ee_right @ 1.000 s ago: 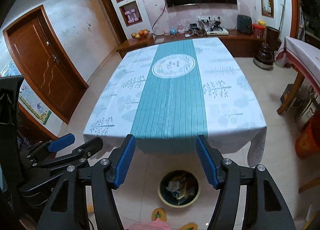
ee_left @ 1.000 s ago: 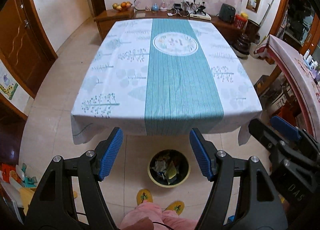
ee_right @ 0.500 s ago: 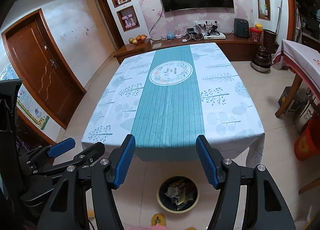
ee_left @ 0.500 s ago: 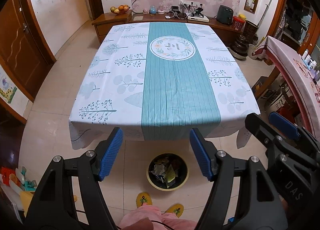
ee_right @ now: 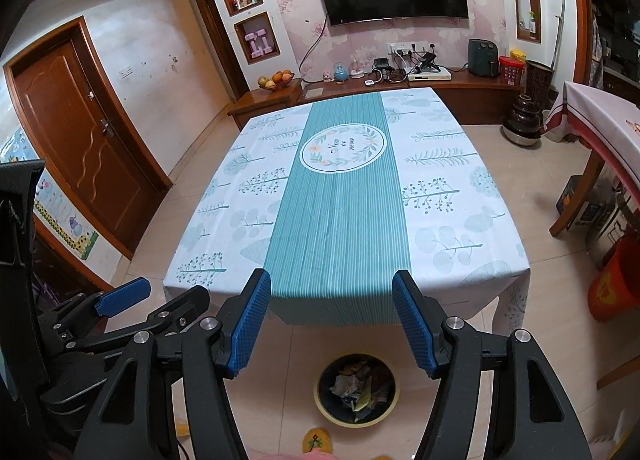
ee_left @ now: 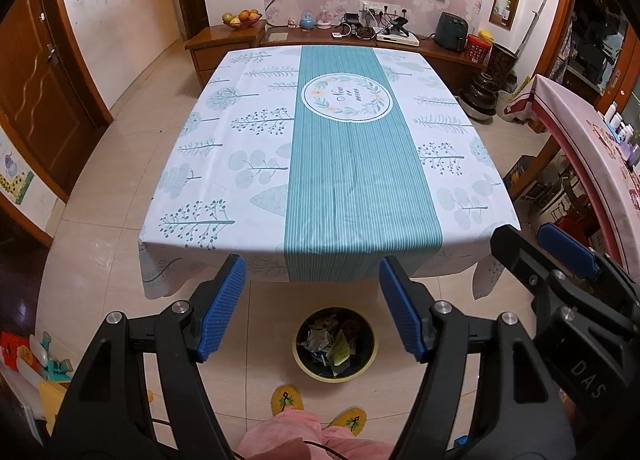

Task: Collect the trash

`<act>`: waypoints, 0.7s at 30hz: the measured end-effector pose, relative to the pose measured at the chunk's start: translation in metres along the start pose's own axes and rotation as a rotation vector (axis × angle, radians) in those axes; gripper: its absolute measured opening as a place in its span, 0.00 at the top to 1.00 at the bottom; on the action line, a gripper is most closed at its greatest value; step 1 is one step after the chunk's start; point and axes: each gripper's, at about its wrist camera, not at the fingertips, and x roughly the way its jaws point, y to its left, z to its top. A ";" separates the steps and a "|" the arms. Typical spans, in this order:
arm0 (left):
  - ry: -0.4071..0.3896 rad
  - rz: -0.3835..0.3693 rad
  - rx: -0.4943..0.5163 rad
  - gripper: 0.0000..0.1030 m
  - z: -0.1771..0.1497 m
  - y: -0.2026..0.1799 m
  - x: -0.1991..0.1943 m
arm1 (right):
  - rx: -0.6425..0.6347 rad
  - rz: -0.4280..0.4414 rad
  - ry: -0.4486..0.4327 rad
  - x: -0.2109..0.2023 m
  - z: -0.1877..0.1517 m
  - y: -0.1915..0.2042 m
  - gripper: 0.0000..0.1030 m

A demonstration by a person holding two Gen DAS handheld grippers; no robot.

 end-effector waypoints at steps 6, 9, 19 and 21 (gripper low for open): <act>-0.001 -0.001 0.000 0.35 0.000 0.001 0.000 | 0.002 -0.001 -0.005 0.000 0.002 0.001 0.38; -0.003 -0.001 -0.002 0.35 0.002 0.001 0.000 | 0.000 -0.002 -0.009 0.000 0.003 0.001 0.38; -0.002 -0.003 0.001 0.35 0.001 0.003 0.000 | -0.001 -0.005 -0.014 -0.001 0.003 0.002 0.38; -0.002 -0.003 0.000 0.35 0.001 0.004 0.000 | -0.001 -0.005 -0.014 -0.001 0.003 0.003 0.38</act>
